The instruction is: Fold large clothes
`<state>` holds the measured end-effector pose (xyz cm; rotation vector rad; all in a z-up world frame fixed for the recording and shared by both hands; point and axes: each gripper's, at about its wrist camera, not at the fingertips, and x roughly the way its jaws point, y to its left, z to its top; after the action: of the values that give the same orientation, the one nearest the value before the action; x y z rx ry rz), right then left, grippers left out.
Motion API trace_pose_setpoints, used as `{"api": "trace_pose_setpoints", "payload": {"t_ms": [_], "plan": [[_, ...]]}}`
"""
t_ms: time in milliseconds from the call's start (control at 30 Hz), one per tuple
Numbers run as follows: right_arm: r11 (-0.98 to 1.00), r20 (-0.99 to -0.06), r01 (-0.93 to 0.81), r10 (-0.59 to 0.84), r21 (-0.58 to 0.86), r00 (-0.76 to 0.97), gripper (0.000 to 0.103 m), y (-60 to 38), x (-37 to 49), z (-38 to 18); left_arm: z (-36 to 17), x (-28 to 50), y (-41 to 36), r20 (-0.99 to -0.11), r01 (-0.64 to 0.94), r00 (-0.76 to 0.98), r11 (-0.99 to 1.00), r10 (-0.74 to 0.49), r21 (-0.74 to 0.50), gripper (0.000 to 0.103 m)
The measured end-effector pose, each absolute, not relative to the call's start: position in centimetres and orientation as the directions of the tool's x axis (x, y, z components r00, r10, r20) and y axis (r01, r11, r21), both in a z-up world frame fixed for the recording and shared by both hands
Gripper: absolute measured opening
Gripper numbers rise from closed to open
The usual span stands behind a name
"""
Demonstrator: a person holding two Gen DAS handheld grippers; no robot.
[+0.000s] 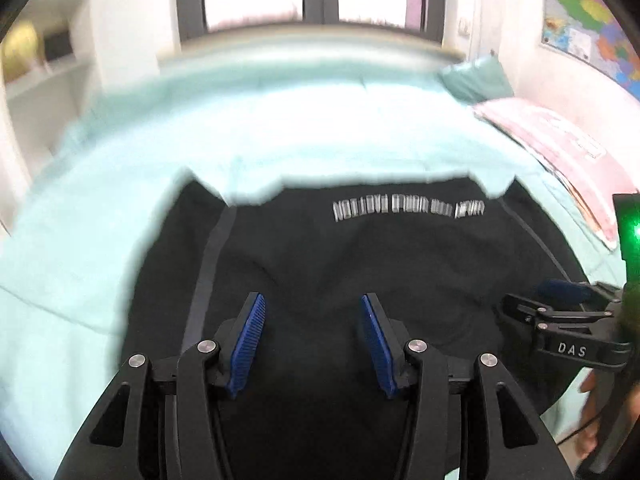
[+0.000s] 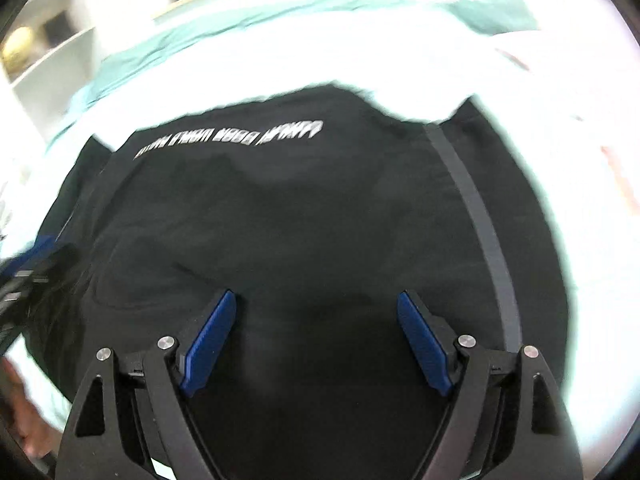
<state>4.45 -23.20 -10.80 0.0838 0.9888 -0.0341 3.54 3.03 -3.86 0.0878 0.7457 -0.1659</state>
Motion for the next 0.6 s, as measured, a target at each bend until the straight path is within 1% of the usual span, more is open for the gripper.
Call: {"api": "trace_pose_setpoints", "payload": {"t_ms": [100, 133, 167, 200, 267, 333, 433, 533, 600], "plan": [[0.994, -0.748, 0.107, -0.086, -0.021, 0.658, 0.085, -22.6, 2.2, -6.4, 0.0, 1.8, 3.4, -0.616, 0.142, 0.785, 0.987, -0.066, 0.075, 0.054], [0.993, -0.709, 0.114, -0.107, -0.038, 0.697, 0.085, -22.3, 1.3, -4.6, 1.6, 1.3, 3.5, -0.598, 0.146, 0.797, 0.988, -0.082, 0.059, 0.059], [0.993, -0.672, 0.113, -0.114, -0.045, 0.732, 0.086, -21.8, 0.4, -2.8, 2.9, 1.0, 3.7, -0.583, 0.161, 0.804, 0.987, -0.120, 0.019, 0.060], [0.993, -0.646, 0.108, -0.110, -0.043, 0.755, 0.089, -21.5, -0.1, -1.3, 4.0, 0.9, 3.9, -0.579, 0.161, 0.804, 0.987, -0.137, -0.010, 0.060], [0.997, -0.590, 0.076, -0.073, -0.019, 0.804, 0.093, -20.4, -1.1, 2.2, 6.2, 0.4, 5.2, -0.557, 0.132, 0.821, 0.991, -0.124, -0.026, 0.060], [0.999, -0.557, 0.048, -0.039, 0.002, 0.830, 0.094, -19.3, -1.3, 5.0, 8.5, -0.2, 5.2, -0.512, 0.085, 0.856, 0.996, -0.064, 0.017, 0.060], [1.000, -0.526, 0.016, -0.022, -0.015, 0.850, 0.095, -17.2, -2.9, 8.7, 11.8, -1.6, 5.1, -0.444, 0.065, 0.896, 0.995, -0.023, 0.079, 0.060], [1.000, -0.502, -0.001, -0.008, -0.019, 0.865, 0.097, -16.2, -4.4, 10.6, 13.5, -3.4, 5.0, -0.408, 0.077, 0.911, 0.996, -0.054, 0.040, 0.061], [1.000, -0.497, -0.004, -0.004, -0.014, 0.868, 0.097, -15.9, -5.4, 11.1, 13.5, -4.2, 4.8, -0.407, 0.079, 0.911, 0.997, -0.065, 0.017, 0.061]]}}
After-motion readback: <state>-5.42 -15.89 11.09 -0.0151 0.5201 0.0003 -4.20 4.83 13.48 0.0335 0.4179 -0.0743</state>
